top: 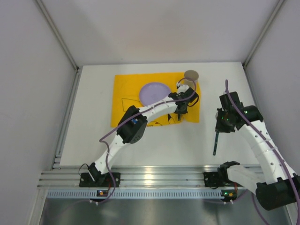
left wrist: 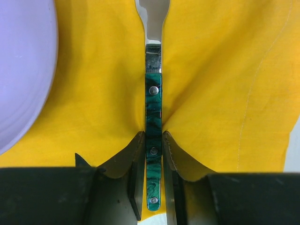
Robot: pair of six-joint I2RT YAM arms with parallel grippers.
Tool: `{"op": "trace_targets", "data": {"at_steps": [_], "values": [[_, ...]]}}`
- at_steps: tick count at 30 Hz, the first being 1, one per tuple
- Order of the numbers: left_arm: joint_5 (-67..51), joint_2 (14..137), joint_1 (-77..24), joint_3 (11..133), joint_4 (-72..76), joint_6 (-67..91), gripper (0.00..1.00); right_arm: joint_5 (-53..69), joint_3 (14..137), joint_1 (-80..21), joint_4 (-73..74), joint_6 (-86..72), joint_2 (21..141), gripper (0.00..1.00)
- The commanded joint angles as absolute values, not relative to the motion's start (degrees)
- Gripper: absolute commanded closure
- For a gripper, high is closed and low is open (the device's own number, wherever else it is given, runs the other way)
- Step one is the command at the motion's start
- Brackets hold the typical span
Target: Set the dinner table for one person
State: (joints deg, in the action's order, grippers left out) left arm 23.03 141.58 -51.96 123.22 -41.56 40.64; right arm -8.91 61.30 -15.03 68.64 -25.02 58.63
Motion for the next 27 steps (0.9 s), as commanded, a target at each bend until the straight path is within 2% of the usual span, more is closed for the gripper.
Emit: {"op": "trace_targets", "data": {"at_steps": [1,6,8,9,10,12,23,27], "values": [[21.88,137.64,-51.94,121.11,-42.71,41.4,0.76,-9.93,63.89,-16.0,67.85,-24.0,58.88,1.0],[22.24,134.57,-51.77,121.99,-42.8,39.99,0.74,-9.93,63.9,-16.0,67.68,-23.91,60.38,1.0],[21.8,133.25,-51.68,122.25,-42.45,39.29,0.69,-9.93,63.9,-16.0,67.59,-23.99,61.17,1.0],[21.45,132.89,-51.68,122.17,-42.28,39.2,0.64,-9.93,63.9,-16.0,67.59,-23.91,61.43,1.0],[20.66,132.8,-51.59,122.25,-42.1,39.11,0.5,-9.84,63.81,-16.0,67.5,-23.99,61.87,1.0],[20.48,132.71,-51.5,122.17,-42.1,38.94,0.43,-9.76,63.72,-16.0,67.41,-24.08,62.14,1.0],[18.19,137.81,-49.57,124.28,-41.92,37.36,0.45,-10.11,63.02,-15.38,66.97,-24.87,63.37,1.0],[17.32,138.87,-49.04,124.37,-41.4,36.83,0.5,-10.37,62.75,-15.21,66.88,-24.96,63.81,1.0]]}}
